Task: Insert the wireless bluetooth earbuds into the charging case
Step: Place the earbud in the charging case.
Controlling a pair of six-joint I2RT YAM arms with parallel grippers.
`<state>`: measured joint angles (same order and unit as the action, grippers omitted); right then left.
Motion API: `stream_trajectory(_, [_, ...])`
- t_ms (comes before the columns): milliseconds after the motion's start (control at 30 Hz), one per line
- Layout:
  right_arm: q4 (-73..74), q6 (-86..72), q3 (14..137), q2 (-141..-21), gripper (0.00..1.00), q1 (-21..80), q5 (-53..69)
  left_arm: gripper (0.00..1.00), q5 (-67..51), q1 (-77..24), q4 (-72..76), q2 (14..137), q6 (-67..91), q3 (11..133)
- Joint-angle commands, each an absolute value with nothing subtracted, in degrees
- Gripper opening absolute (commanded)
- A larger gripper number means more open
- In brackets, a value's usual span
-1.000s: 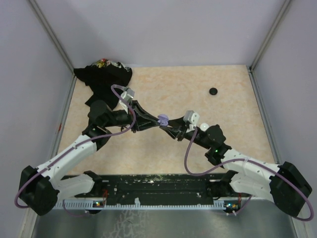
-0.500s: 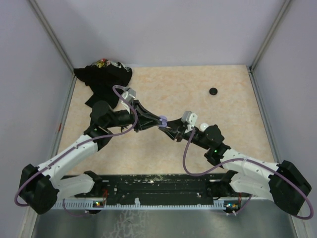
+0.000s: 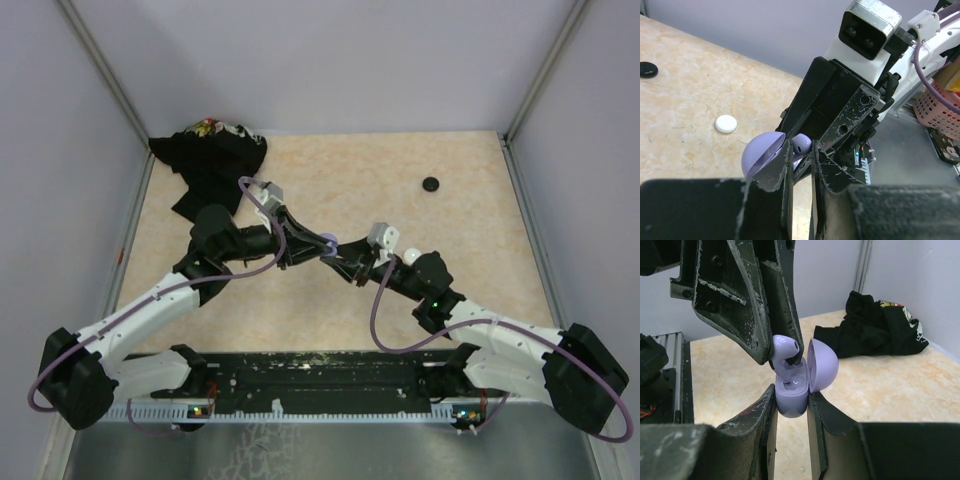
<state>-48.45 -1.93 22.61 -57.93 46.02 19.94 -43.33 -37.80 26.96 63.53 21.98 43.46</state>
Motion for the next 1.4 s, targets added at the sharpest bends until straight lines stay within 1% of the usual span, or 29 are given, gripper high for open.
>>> stream_trajectory(0, [-53.22,-3.32,25.12,-57.83,0.0,46.51,19.61,0.14,-41.57,-38.56,25.75,63.38,19.98,43.93])
stream_trajectory(367, [-54.58,-3.95,24.32,-57.48,0.0,46.5,18.51,0.12,-38.01,-38.67,21.82,61.55,18.77,44.04])
stream_trajectory(1133, [-55.19,-4.19,24.31,-58.26,0.0,46.48,18.75,0.08,-37.26,-38.67,14.74,60.95,19.72,48.36])
stream_trajectory(1367, [-55.46,-4.2,24.15,-58.19,0.0,46.49,18.7,0.08,-35.13,-38.59,10.6,61.25,18.91,49.5])
